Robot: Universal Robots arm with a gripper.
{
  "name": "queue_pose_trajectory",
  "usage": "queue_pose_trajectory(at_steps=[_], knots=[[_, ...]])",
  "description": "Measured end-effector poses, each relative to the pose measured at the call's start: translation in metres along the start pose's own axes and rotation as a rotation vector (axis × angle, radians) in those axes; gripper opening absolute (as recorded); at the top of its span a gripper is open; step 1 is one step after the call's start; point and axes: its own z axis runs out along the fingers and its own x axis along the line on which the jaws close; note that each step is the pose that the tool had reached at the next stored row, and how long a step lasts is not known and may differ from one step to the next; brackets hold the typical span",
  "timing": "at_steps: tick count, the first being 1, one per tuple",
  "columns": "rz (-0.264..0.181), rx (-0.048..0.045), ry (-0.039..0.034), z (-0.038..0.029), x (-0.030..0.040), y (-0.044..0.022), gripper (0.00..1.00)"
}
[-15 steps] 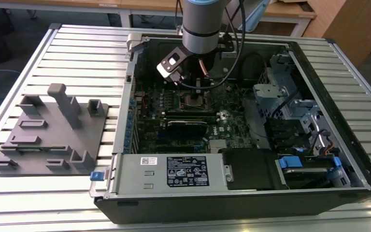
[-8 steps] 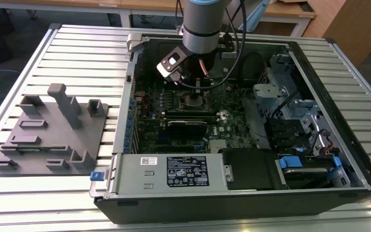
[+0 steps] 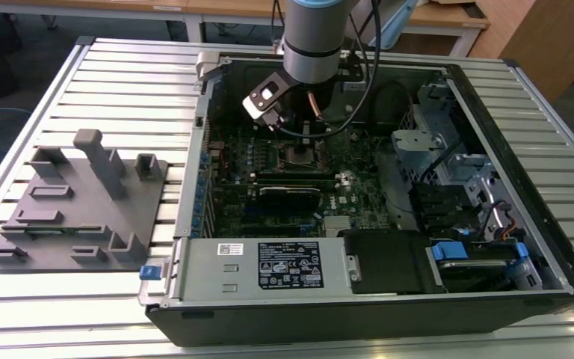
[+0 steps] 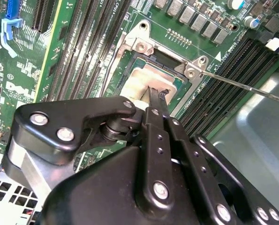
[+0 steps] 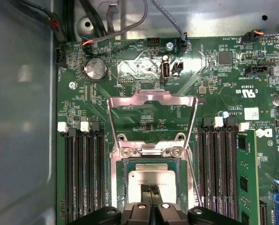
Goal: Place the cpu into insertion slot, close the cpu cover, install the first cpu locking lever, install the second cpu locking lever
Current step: 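Place the cpu into insertion slot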
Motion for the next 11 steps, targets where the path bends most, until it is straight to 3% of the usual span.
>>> queue_pose_trajectory(at_steps=[11], knots=[[0.000,-0.0001,0.0001,0.0021,-0.0027,0.0000,0.10]])
